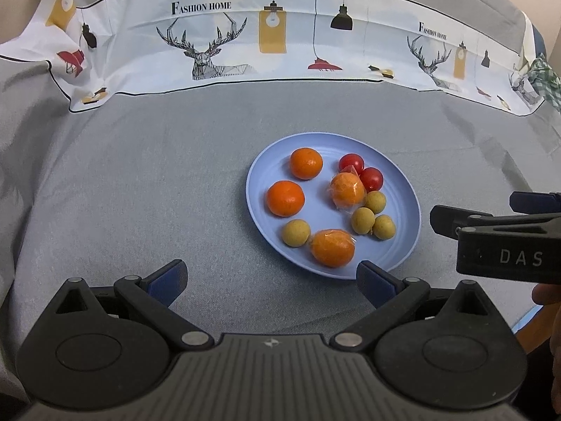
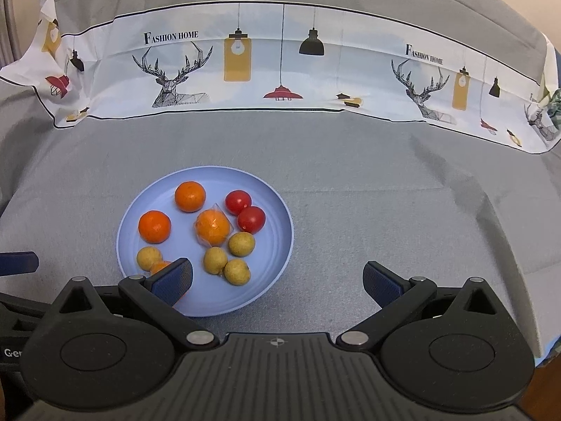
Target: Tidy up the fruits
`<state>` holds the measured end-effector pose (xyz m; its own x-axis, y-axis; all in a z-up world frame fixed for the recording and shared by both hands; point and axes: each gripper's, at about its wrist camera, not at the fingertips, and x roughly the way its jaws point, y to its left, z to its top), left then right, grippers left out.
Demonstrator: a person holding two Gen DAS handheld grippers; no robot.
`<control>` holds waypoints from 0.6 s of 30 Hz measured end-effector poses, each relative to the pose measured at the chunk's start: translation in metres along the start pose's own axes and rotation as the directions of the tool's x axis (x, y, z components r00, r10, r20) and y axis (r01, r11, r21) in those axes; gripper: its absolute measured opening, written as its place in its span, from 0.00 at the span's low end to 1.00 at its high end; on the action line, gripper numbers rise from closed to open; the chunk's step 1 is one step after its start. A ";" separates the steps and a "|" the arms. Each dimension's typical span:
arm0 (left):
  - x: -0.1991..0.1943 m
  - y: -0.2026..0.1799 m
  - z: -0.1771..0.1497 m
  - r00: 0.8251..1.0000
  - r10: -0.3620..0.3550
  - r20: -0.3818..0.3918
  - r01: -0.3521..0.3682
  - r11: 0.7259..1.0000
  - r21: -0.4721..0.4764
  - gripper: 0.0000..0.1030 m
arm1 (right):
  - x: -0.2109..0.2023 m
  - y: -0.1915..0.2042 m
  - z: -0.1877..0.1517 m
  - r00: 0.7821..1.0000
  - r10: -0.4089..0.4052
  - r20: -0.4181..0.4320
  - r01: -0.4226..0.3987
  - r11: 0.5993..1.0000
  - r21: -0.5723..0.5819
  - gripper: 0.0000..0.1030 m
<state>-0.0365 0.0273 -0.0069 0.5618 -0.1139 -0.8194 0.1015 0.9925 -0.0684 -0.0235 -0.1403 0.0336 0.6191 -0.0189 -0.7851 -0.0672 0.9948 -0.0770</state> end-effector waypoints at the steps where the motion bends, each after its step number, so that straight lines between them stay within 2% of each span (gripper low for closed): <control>1: 0.000 -0.001 0.000 1.000 -0.001 -0.002 0.001 1.000 0.000 0.99 | 0.000 0.000 0.000 1.000 0.000 -0.001 0.000 1.000 -0.002 0.99; 18: 0.002 -0.006 -0.001 1.000 -0.006 -0.004 0.006 1.000 0.018 0.99 | 0.002 0.003 -0.001 1.000 -0.005 -0.007 0.005 1.000 -0.015 0.99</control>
<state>-0.0369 0.0215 -0.0087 0.5582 -0.1196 -0.8211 0.1192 0.9908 -0.0633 -0.0232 -0.1379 0.0315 0.6142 -0.0243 -0.7887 -0.0762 0.9930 -0.0899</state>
